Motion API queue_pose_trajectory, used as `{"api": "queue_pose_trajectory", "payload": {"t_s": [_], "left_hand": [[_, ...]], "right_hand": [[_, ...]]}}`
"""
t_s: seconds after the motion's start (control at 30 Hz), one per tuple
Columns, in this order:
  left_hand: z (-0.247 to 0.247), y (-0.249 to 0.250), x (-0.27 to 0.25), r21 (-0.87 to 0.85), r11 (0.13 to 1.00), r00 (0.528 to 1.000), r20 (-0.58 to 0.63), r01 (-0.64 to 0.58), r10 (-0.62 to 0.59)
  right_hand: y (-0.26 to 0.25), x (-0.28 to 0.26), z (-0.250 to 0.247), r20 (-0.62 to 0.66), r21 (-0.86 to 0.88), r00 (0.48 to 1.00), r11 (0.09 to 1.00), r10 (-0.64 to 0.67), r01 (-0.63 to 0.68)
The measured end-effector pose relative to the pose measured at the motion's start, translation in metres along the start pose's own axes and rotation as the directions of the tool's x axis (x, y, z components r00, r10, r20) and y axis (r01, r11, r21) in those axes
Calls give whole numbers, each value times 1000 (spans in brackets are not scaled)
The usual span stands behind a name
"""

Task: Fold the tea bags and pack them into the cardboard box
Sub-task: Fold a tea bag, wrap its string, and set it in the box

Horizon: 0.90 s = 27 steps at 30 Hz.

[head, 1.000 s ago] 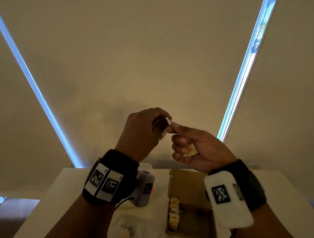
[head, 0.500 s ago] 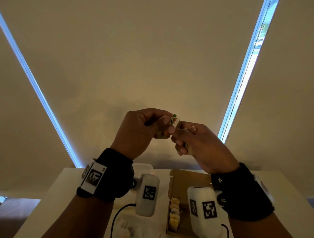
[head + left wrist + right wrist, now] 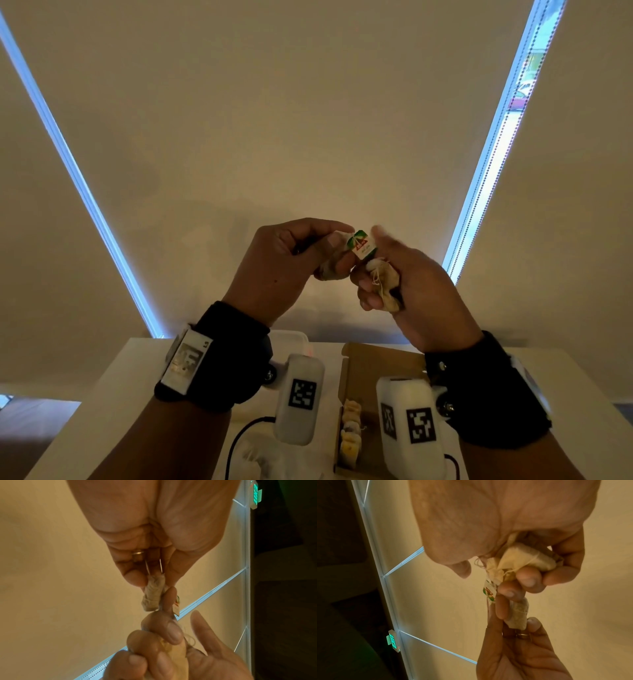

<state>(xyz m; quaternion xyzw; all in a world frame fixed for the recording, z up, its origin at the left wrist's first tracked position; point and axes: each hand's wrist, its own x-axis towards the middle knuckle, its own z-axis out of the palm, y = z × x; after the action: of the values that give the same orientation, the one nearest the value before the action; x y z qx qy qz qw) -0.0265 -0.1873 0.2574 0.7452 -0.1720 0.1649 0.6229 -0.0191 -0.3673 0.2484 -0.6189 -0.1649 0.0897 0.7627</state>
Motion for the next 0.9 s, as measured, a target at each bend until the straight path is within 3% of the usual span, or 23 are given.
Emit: {"api": "queue_pose_trajectory", "payload": {"t_s": [0.07,0.3,0.57,0.67,0.77,0.83,0.9], "left_hand": [[2,1,-1,35,999,999,-16,-29,30],[12,0,-4,52,995,989,-120,-82,88],[14,3,-7,-164,986,999,-45,15,-22],[16,4,-8,-128,992,999,-45,-9,4],[16,4,-7,-124,992,995,-93,-39,27],[14,6,-7,-157,987,991,-133,-33,12],[12,7,-6,-195,981,988,-155,-23,-8]], "right_hand": [[-1,1,4,-43,-140,998,990,-38,32],[-5,-5,10,-40,-312,992,944,-123,104],[-4,-4,6,-96,-421,966,889,-240,179],[-4,-5,5,-96,-420,965,889,-244,183],[0,-5,2,-89,-272,981,952,-170,140],[2,-5,-2,-64,8,993,995,-96,96],[3,-4,-5,-48,243,998,969,-35,46]]}}
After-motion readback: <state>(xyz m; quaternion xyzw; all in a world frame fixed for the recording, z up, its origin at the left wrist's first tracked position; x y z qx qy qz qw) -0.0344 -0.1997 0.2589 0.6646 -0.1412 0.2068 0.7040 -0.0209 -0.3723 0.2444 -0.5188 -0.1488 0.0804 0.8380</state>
